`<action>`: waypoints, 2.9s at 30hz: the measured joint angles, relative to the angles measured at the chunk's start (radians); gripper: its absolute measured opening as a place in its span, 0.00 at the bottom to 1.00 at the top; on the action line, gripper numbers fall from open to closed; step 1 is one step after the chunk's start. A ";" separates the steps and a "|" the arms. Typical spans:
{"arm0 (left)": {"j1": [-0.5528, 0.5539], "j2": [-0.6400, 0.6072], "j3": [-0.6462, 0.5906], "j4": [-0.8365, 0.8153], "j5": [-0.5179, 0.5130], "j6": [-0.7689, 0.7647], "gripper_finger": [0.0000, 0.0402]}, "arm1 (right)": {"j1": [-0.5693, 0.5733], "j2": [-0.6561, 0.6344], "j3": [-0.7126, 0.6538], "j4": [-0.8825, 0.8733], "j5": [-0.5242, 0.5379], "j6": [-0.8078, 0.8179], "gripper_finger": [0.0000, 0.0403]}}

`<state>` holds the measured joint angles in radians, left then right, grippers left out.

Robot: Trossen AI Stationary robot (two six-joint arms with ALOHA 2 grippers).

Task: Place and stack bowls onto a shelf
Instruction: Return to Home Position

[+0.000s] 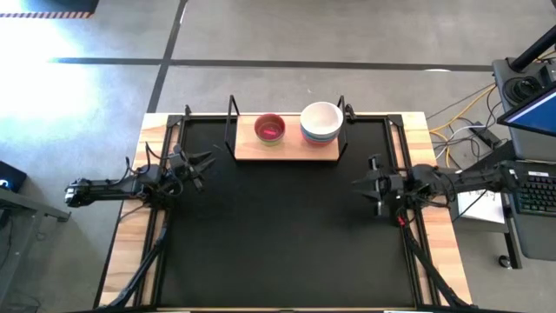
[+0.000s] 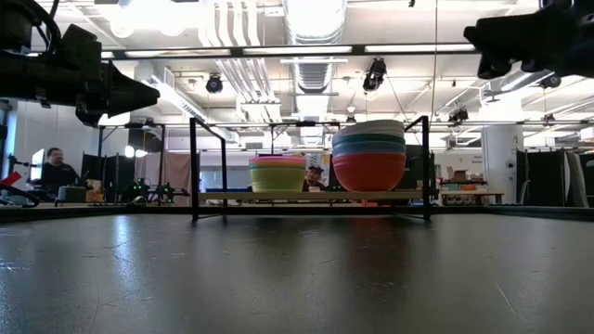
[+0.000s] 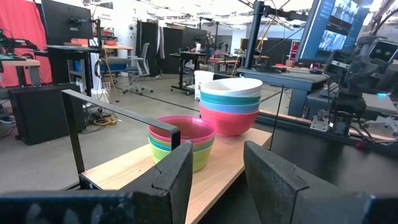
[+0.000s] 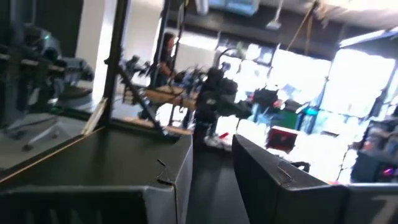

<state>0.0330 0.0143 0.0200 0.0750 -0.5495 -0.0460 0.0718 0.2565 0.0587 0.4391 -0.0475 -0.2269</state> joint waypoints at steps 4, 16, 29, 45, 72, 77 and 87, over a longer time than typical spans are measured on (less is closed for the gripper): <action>0.000 0.000 0.000 0.000 0.000 0.000 0.31 | -0.038 -0.077 -0.046 0.001 -0.001 0.010 0.26; 0.000 0.000 0.000 -0.001 0.000 0.000 0.31 | -0.188 -0.182 -0.046 -0.057 -0.002 0.075 0.26; 0.000 0.000 0.000 -0.003 0.000 0.000 0.31 | -0.401 -0.205 -0.047 -0.068 -0.004 0.124 0.26; 0.000 0.000 0.000 0.000 0.000 0.000 0.31 | -0.554 -0.241 -0.048 -0.068 -0.003 0.085 0.26; 0.000 0.000 0.000 -0.004 0.000 0.000 0.31 | -0.552 -0.222 -0.048 -0.068 -0.003 0.086 0.26; 0.000 0.000 0.000 -0.003 0.000 0.000 0.31 | -0.552 -0.222 -0.049 -0.068 -0.003 0.086 0.26; 0.000 0.000 0.000 0.000 0.000 0.000 0.31 | -0.552 -0.222 -0.049 -0.068 -0.003 0.086 0.26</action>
<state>0.0330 0.0143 0.0200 0.0754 -0.5495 -0.0460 -0.4805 0.0341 0.0101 0.3710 -0.0509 -0.1409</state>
